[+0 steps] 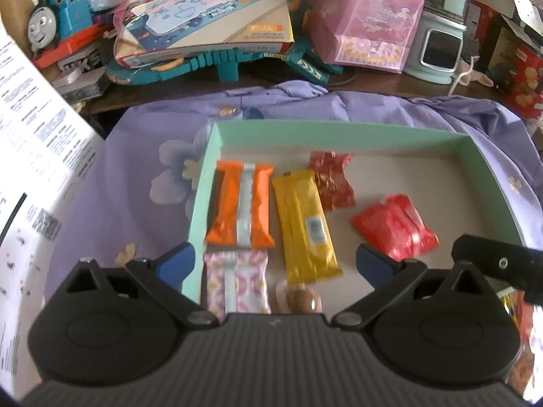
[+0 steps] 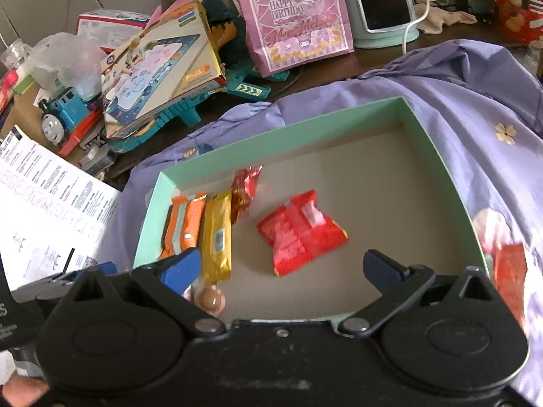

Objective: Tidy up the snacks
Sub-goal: 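Grasp the clear bread-stick packet with the right tool while the left tool grasps the silver-purple bag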

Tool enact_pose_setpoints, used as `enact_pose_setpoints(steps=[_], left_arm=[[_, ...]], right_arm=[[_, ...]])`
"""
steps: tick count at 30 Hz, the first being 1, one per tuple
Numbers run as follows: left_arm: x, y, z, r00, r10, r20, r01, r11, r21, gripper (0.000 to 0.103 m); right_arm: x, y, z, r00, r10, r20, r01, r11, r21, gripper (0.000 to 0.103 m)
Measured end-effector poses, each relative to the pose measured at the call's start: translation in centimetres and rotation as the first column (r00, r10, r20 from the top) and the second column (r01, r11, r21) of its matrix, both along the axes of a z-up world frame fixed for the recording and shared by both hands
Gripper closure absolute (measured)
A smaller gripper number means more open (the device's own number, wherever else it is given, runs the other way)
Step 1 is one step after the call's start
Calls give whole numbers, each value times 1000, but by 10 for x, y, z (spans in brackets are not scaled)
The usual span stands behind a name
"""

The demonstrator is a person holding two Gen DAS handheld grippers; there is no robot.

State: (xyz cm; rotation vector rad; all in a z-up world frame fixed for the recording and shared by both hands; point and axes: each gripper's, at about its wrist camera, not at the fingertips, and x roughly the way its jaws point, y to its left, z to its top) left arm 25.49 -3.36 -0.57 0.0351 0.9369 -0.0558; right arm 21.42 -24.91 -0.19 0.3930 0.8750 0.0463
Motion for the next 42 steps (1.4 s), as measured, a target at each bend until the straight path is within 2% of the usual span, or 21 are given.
enact_pose_setpoints(steps=[11, 19, 24, 29, 31, 32, 35, 37, 39, 42], left_arm=[[-75, 4, -4, 999, -24, -28, 24, 1000, 5, 0], [-117, 2, -31, 990, -39, -137, 36, 999, -25, 0], [-133, 2, -45, 980, -54, -191, 45, 998, -50, 0], [-134, 2, -52, 977, -41, -207, 29, 997, -65, 0], [-132, -1, -53, 977, -39, -208, 24, 997, -77, 0], [-133, -2, -53, 978, -39, -205, 23, 996, -83, 2], [-132, -5, -56, 980, -39, -197, 20, 995, -97, 23], [-131, -6, -57, 982, -45, -184, 24, 993, -114, 28], [-129, -8, -56, 983, -61, -172, 38, 990, -137, 38], [-123, -15, -56, 985, -85, -149, 66, 990, -128, 40]], right_arm=[[-57, -10, 1, 1000, 5, -12, -5, 1000, 28, 0], [-83, -32, -16, 998, -18, -56, 19, 1000, 17, 0], [-93, -42, -28, 995, -49, -85, 52, 998, 32, 0], [-101, -37, -36, 997, -25, -70, 25, 1000, 5, 0], [-100, -35, -38, 998, -16, -68, 15, 1000, -9, 6], [-100, -34, -39, 997, -13, -70, 12, 1000, -13, 9], [-99, -34, -44, 996, -11, -87, 12, 1000, 3, 25], [-100, -35, -48, 995, -11, -101, 13, 1000, 24, 32], [-102, -34, -50, 994, 1, -110, 2, 1000, 29, 34], [-105, -30, -52, 991, 30, -127, -23, 998, 58, 34]])
